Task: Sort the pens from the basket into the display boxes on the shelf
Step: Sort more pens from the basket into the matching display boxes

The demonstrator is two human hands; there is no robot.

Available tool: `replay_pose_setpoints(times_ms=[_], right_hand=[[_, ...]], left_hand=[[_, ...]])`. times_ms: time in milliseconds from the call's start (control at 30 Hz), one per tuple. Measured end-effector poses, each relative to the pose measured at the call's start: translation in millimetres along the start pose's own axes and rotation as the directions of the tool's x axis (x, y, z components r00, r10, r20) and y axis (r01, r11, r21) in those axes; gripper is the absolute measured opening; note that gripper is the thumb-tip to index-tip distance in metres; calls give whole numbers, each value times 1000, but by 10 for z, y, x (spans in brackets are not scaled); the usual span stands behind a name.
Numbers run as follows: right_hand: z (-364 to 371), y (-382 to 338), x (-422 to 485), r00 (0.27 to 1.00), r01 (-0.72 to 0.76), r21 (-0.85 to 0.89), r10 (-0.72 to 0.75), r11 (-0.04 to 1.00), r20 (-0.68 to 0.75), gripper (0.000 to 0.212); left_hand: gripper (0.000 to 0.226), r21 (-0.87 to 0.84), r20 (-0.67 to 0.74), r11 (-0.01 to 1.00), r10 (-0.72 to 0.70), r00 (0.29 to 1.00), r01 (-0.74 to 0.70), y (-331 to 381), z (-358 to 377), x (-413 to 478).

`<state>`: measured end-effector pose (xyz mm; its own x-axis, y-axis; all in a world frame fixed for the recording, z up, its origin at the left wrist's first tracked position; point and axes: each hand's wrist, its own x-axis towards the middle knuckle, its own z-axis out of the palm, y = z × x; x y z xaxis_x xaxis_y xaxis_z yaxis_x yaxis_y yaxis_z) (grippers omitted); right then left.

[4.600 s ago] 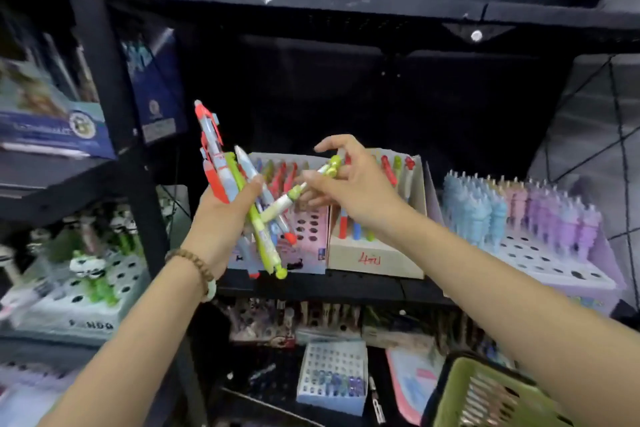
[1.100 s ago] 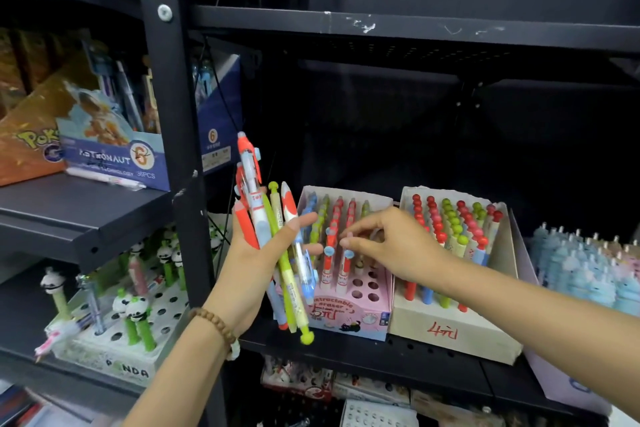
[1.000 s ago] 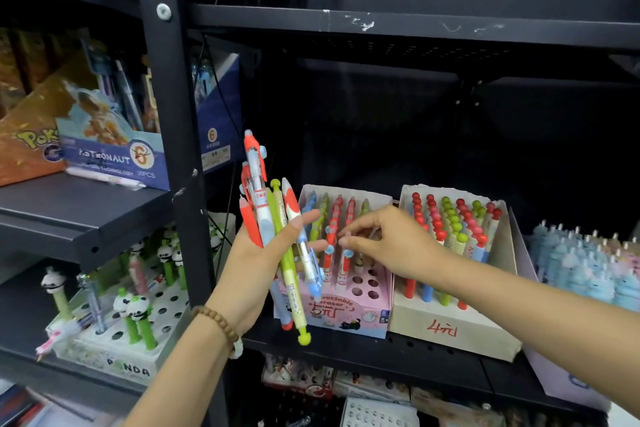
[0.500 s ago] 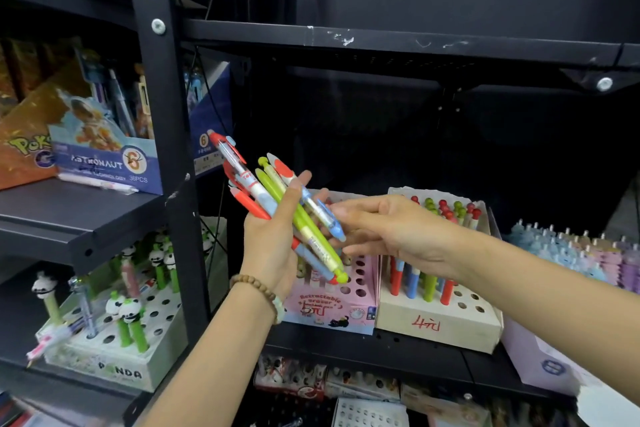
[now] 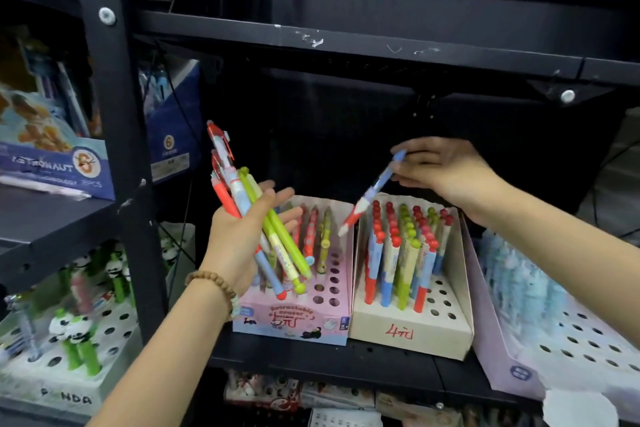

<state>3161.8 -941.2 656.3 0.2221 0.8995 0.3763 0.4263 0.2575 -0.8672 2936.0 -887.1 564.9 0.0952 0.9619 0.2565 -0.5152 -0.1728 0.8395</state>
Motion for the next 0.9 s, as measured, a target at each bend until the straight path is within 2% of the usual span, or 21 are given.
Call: replay_pose_setpoints(times_ms=[100, 300, 600, 900], right_hand=[[115, 108, 138, 998, 57, -201, -49, 978, 44, 21], [392, 377, 437, 987, 95, -413, -31, 906, 157, 21], [449, 544, 625, 987, 57, -460, 20, 886, 160, 21], [406, 544, 625, 976, 98, -460, 5, 883, 218, 19]], left_hand=[[13, 64, 39, 998, 21, 999, -24, -32, -39, 46], [17, 107, 75, 994, -38, 996, 30, -155, -97, 136], [22, 118, 124, 993, -29, 992, 14, -184, -145, 155], [24, 123, 128, 992, -23, 992, 8, -160, -135, 127]])
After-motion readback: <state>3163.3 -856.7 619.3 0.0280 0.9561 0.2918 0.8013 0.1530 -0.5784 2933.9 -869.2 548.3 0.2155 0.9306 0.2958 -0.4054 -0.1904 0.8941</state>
